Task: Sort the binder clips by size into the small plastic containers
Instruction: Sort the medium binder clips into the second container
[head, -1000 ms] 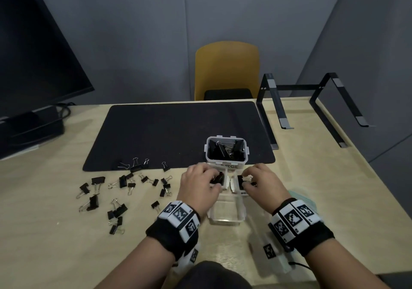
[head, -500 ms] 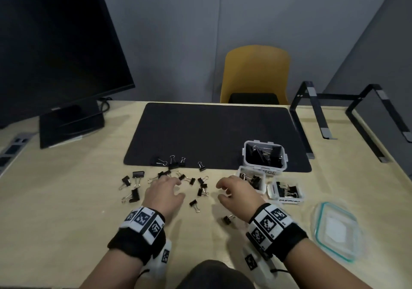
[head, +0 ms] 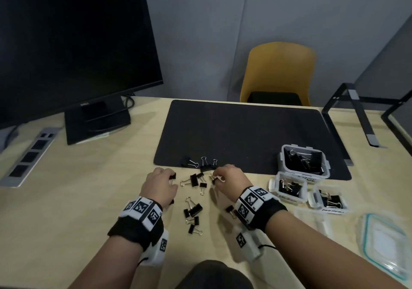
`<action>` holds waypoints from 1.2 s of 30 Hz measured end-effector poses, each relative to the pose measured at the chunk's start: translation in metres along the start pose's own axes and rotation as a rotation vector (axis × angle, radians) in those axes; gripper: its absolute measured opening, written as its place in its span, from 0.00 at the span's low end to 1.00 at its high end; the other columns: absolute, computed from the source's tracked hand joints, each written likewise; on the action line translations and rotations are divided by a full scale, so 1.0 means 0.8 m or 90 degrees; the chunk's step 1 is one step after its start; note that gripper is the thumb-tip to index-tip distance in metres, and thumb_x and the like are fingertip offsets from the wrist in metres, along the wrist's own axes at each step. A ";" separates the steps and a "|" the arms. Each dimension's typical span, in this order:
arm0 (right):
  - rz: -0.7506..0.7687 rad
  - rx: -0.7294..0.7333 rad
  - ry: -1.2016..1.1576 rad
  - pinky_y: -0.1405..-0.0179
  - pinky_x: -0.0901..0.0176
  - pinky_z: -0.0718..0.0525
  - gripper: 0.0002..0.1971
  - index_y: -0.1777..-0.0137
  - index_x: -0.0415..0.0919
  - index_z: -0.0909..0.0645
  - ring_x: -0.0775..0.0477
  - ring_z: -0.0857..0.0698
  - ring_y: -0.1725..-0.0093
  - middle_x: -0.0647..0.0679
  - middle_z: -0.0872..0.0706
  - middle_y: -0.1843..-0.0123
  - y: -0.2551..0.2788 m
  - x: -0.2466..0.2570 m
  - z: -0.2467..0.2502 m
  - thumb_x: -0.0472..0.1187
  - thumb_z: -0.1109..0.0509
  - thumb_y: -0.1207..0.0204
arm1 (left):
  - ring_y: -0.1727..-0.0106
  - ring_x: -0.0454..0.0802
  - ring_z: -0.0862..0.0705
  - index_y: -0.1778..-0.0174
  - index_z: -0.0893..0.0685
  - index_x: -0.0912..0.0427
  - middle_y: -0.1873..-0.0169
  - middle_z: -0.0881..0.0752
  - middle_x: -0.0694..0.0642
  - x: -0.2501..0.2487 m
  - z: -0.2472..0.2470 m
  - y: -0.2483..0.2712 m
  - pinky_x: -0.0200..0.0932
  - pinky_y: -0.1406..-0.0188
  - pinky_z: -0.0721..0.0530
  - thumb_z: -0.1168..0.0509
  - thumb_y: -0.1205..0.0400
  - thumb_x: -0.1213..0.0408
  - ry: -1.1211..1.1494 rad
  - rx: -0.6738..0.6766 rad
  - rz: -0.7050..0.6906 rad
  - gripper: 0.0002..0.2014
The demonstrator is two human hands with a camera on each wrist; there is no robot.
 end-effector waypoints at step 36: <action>-0.084 -0.042 0.041 0.47 0.55 0.22 0.16 0.38 0.40 0.28 0.41 0.21 0.43 0.43 0.24 0.43 -0.034 0.004 0.006 0.37 0.35 0.25 | 0.55 0.49 0.21 0.52 0.16 0.55 0.50 0.23 0.53 -0.008 0.000 -0.048 0.38 0.61 0.25 0.30 0.28 0.61 0.019 0.040 0.002 0.10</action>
Point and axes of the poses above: each hand's wrist, its own y-axis away from the middle knuckle, its own z-axis out of the back of the hand, x = y × z, the point moved 10 cm from there along -y, towards the middle knuckle
